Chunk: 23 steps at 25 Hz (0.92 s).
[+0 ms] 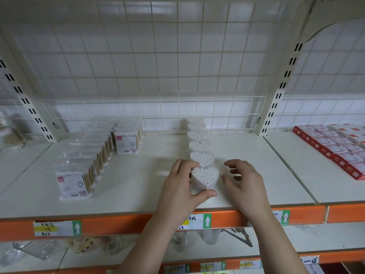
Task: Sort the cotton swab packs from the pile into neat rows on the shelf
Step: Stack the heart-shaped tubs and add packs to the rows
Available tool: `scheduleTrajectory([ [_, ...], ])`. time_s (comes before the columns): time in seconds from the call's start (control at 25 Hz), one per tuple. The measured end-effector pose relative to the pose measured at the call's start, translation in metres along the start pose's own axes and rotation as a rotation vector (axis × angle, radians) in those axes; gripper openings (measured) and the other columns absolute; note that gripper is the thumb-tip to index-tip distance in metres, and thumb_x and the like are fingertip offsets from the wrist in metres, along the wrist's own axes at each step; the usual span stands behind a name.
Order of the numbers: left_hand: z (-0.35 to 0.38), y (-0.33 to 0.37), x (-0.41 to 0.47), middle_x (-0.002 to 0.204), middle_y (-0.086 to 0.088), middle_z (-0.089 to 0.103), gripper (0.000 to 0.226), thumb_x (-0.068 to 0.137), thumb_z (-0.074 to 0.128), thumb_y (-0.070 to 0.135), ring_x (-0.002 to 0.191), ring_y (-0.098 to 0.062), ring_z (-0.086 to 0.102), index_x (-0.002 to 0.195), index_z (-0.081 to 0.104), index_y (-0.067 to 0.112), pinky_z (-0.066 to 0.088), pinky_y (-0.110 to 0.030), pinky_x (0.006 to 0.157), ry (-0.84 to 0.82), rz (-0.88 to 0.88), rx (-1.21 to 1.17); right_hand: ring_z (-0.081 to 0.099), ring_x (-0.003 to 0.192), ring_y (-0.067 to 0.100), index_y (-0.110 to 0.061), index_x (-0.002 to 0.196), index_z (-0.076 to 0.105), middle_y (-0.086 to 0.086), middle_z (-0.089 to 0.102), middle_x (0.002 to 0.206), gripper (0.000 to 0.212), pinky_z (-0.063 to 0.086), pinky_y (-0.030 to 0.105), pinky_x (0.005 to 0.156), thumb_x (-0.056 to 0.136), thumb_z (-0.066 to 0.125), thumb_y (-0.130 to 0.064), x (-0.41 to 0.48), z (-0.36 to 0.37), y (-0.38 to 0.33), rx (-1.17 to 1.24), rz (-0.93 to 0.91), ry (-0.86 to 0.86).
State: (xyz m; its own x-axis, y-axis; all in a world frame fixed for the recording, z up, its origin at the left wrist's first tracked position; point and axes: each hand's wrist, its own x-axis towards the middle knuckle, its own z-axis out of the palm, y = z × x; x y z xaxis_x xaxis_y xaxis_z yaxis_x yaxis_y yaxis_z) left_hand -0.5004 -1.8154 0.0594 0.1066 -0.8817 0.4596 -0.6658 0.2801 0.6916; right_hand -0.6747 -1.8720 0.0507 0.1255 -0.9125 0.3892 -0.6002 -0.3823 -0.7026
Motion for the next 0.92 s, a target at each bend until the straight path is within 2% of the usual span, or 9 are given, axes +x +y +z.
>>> scheduleTrajectory([
  [0.32,0.003,-0.001,0.002,0.112,0.019,0.044,0.071,0.059,0.079,0.056,0.097,-0.004,0.051,0.116,0.047,0.029,0.050,-0.030,0.081,0.008,0.013,0.036,0.057,0.091,0.010,-0.020,0.107,0.062,-0.009,0.059,0.101,0.028,0.045,0.024,0.081,0.081,0.066,-0.011,0.006,-0.004,-0.006,-0.017,-0.020,0.042],
  [0.52,-0.016,0.000,0.005,0.116,0.019,0.043,0.070,0.068,0.060,0.072,0.108,-0.002,0.048,0.123,0.047,0.030,0.046,-0.022,0.083,-0.019,0.077,0.147,0.056,0.092,0.008,-0.019,0.105,0.065,-0.013,0.059,0.098,0.021,0.045,0.022,0.081,0.087,0.061,-0.010,0.012,-0.005,-0.021,-0.003,-0.086,0.109],
  [0.6,-0.028,-0.002,0.008,0.115,0.016,0.047,0.058,0.079,0.052,0.067,0.105,-0.005,0.051,0.120,0.050,0.027,0.045,-0.021,0.081,0.038,0.099,0.193,0.056,0.094,0.007,-0.020,0.104,0.066,-0.013,0.059,0.098,0.020,0.045,0.023,0.083,0.088,0.060,-0.010,0.015,-0.005,-0.033,0.026,-0.115,0.123],
  [0.72,-0.050,-0.012,0.014,0.106,0.009,0.057,0.040,0.087,0.051,0.053,0.097,-0.012,0.056,0.109,0.061,0.021,0.049,-0.031,0.080,0.150,0.176,0.314,0.057,0.099,0.012,-0.021,0.106,0.065,-0.013,0.059,0.101,0.020,0.045,0.028,0.087,0.089,0.059,-0.013,0.021,0.000,-0.056,0.051,-0.169,0.120],
  [0.8,-0.070,-0.021,0.015,0.101,0.007,0.060,0.033,0.090,0.052,0.047,0.093,-0.015,0.058,0.103,0.065,0.019,0.049,-0.037,0.078,0.212,0.206,0.393,0.056,0.099,0.014,-0.022,0.106,0.065,-0.013,0.059,0.100,0.020,0.045,0.030,0.086,0.088,0.056,-0.020,0.024,0.007,-0.076,0.063,-0.210,0.112],
  [0.92,-0.104,-0.036,0.011,0.098,0.007,0.062,0.029,0.090,0.051,0.043,0.092,-0.016,0.058,0.100,0.067,0.020,0.046,-0.034,0.082,0.282,0.195,0.534,0.054,0.096,0.013,-0.023,0.105,0.065,-0.015,0.059,0.099,0.024,0.041,0.025,0.082,0.084,0.053,-0.026,0.027,0.025,-0.114,0.089,-0.276,0.087],
])
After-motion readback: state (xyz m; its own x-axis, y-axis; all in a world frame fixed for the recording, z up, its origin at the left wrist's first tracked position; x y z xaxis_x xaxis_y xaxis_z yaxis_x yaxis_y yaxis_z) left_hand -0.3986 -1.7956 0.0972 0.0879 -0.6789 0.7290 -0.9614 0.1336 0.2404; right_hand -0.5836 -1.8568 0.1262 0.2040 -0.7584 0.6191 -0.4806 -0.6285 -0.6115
